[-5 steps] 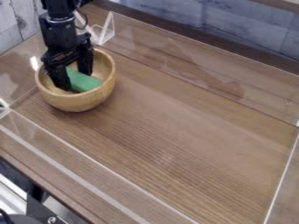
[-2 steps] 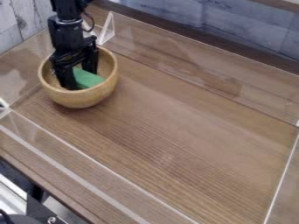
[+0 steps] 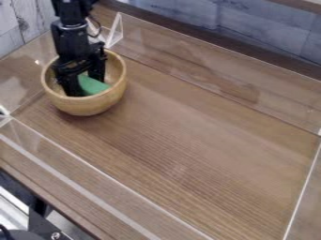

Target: Move green object from inside the wooden bowl to the table next to it

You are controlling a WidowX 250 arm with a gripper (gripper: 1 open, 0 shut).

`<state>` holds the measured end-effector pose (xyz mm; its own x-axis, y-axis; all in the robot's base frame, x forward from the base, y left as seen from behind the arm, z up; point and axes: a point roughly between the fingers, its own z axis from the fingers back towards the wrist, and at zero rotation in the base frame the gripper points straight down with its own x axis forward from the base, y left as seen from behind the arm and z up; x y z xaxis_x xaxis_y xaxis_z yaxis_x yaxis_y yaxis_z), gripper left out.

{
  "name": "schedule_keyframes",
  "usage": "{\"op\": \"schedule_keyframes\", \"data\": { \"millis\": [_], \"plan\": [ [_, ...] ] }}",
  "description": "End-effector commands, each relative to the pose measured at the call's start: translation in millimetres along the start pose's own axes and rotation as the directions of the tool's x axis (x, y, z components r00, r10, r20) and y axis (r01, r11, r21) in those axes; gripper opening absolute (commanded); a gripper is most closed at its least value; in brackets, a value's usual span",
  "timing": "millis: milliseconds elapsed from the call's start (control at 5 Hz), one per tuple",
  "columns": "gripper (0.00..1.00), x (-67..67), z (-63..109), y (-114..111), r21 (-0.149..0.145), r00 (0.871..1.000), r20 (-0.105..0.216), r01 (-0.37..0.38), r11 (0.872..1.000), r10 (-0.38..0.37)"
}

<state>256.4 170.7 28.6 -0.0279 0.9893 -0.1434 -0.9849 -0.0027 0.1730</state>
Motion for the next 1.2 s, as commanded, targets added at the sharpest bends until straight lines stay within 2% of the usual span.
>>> {"op": "schedule_keyframes", "data": {
  "millis": [0,200,600,1000],
  "plan": [
    [1.00,20.8,21.9,4,-0.008,1.000,-0.011,-0.022,1.000,0.022],
    [1.00,33.1,34.2,8,0.011,0.999,-0.027,-0.038,0.999,0.038],
    [1.00,23.0,36.4,3,0.052,0.996,-0.067,-0.054,0.997,0.057],
    [1.00,20.9,28.0,4,0.084,0.989,-0.106,-0.091,0.992,0.100]
  ]
}}
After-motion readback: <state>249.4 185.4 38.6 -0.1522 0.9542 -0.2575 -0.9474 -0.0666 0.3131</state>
